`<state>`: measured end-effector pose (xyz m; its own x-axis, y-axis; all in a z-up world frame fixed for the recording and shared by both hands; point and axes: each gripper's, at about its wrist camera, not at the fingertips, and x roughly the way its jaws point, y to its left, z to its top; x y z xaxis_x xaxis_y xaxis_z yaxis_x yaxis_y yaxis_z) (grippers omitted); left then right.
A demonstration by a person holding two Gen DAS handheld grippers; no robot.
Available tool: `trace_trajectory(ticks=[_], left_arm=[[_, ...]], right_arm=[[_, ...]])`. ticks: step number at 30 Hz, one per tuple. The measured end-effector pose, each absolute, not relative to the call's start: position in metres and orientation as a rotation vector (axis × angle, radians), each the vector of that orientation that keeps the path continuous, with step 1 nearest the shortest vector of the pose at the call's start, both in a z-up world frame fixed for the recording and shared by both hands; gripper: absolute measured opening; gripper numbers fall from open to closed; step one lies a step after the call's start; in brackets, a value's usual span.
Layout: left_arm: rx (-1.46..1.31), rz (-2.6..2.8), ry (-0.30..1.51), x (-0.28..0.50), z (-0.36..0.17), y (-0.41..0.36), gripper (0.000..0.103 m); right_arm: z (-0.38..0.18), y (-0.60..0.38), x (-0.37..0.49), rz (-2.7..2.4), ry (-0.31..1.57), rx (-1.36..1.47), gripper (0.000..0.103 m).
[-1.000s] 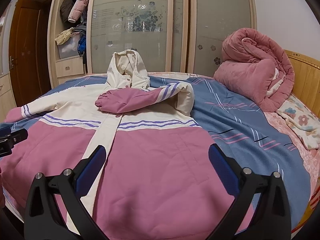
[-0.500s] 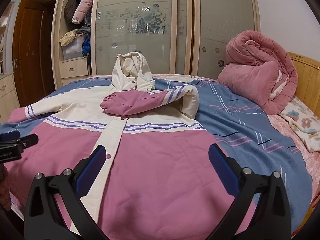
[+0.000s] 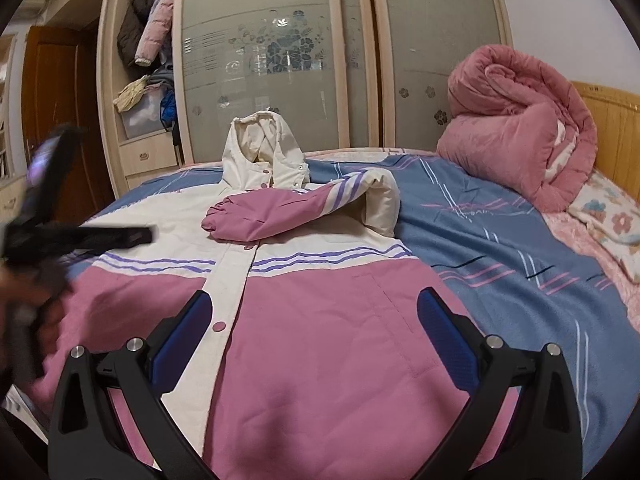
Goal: Fold large clothes
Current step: 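Move the left tool over the jacket to the folded sleeve cuff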
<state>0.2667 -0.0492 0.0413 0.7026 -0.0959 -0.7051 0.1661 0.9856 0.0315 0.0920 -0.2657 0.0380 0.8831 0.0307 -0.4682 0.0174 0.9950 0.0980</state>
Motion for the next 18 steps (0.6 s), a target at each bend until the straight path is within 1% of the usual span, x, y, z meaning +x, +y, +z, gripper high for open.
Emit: trace_trajectory(ticks=[2,5,8,12,13,14,15,17,18], left_arm=[[0.107,-0.143,0.822,0.309,0.038,-0.062,0.101],[0.139,-0.09,0.838,0.352,0.033,-0.074,0.101],[0.129,-0.028,0.9,0.398,0.019,-0.079,0.101],[0.089,0.052,0.991,0.432,-0.007,-0.075,0.101],[0.068,0.054,1.003,0.437,-0.011,-0.074,0.099],[0.038,0.045,1.009,0.441,-0.015,-0.074,0.085],[0.017,0.033,1.012,0.443,-0.016,-0.074,0.061],[-0.01,0.005,1.014,0.445,-0.014,-0.079,0.034],[0.014,0.02,0.98,0.445,-0.006,-0.084,0.031]], right_arm=[[0.037,-0.268,0.094,0.008,0.49,0.113,0.102],[0.035,-0.268,0.099,0.005,0.494,0.124,0.102],[0.032,-0.268,0.105,0.015,0.51,0.133,0.102],[0.034,-0.268,0.112,0.027,0.505,0.145,0.102],[0.034,-0.268,0.113,0.03,0.504,0.148,0.102],[0.034,-0.267,0.114,0.034,0.505,0.151,0.102],[0.034,-0.266,0.115,0.037,0.505,0.153,0.102],[0.033,-0.263,0.118,0.042,0.511,0.151,0.102],[0.032,-0.261,0.12,0.047,0.516,0.148,0.102]])
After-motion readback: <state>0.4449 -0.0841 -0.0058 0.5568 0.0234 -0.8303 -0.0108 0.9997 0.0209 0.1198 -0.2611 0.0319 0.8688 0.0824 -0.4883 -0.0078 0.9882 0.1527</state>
